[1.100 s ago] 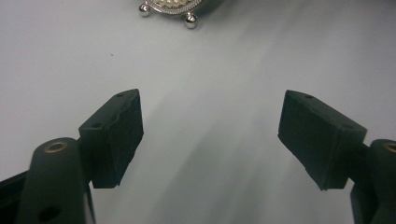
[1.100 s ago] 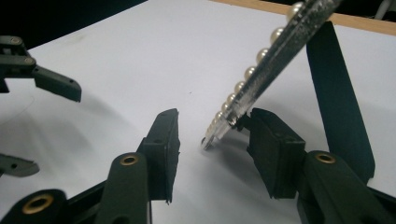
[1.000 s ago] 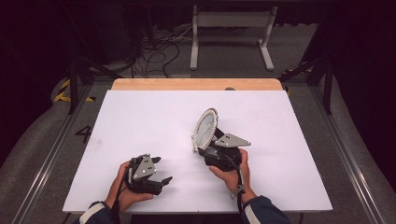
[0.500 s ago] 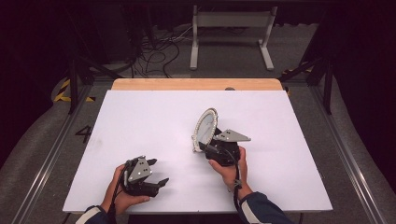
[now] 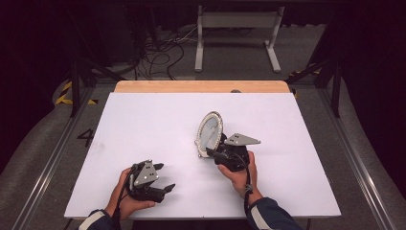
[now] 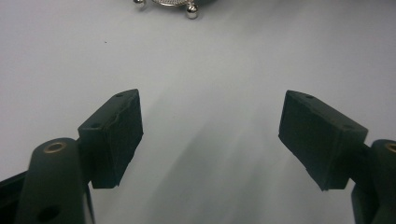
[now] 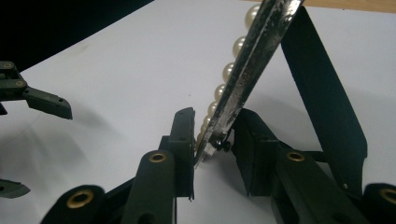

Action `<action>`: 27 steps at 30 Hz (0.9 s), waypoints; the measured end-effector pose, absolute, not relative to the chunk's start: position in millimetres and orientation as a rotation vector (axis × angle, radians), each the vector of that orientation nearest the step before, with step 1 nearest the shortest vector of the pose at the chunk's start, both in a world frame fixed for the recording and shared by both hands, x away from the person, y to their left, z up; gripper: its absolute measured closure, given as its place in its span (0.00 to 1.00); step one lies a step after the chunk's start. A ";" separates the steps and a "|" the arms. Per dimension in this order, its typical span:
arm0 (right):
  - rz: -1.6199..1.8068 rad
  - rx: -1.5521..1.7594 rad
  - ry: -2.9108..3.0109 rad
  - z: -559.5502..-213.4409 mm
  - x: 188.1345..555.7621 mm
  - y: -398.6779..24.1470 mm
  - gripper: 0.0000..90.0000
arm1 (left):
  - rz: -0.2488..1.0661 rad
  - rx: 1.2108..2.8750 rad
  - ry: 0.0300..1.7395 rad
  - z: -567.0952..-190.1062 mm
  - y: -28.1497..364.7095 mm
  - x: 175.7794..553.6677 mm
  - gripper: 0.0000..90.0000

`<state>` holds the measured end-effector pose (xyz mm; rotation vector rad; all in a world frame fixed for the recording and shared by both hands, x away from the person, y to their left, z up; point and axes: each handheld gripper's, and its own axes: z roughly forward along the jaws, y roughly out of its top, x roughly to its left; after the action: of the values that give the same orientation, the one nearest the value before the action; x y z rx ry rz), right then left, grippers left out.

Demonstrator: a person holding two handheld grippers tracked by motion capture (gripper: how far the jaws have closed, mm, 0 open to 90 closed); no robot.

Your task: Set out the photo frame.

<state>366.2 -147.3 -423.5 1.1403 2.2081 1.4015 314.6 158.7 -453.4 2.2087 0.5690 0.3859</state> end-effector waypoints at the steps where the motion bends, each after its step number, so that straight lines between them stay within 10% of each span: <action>1: 1.400 1.139 2.211 -423.1 365.8 -148.1 0.78 | 0.383 2.210 0.568 -453.4 158.3 314.9 0.25; 27: 1.393 1.118 2.246 -420.4 354.1 -162.1 0.77 | 0.347 2.213 0.507 -451.3 147.4 320.9 0.24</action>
<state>354.1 -162.1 -420.4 1.1177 2.2457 1.3927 320.9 147.4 -451.3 2.2133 0.5070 0.3470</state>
